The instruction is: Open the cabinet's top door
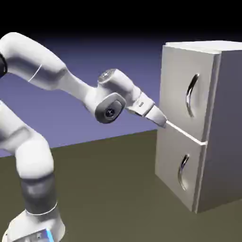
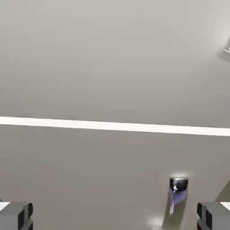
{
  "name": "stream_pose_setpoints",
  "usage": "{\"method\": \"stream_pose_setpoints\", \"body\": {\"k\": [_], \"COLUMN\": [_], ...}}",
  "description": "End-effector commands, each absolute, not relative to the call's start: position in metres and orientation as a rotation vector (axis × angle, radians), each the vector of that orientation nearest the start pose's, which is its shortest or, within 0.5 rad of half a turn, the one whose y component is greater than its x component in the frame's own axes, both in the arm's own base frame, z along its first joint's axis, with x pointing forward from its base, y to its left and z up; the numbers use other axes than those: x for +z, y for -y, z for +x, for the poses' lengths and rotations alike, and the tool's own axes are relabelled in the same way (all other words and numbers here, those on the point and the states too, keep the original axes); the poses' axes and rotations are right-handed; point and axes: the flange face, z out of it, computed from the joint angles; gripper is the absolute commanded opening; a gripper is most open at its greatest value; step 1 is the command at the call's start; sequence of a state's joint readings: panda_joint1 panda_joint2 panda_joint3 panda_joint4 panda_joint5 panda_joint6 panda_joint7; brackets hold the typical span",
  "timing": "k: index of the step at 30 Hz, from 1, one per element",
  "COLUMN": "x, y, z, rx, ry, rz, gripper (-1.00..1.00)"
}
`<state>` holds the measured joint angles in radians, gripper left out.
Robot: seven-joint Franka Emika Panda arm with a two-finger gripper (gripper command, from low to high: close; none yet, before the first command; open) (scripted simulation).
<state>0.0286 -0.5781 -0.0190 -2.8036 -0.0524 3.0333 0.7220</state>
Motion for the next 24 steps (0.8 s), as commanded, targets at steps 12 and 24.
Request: {"method": "stream_pose_setpoints", "body": {"k": [12, 24], "x": [0.512, 0.54], "y": [-0.027, -0.027], "z": [0.381, 0.368], "rx": [-1.38, -1.67], "ry": [-0.053, 0.805], "rz": [-2.778, -2.848], "gripper": [1.0, 1.0]}}
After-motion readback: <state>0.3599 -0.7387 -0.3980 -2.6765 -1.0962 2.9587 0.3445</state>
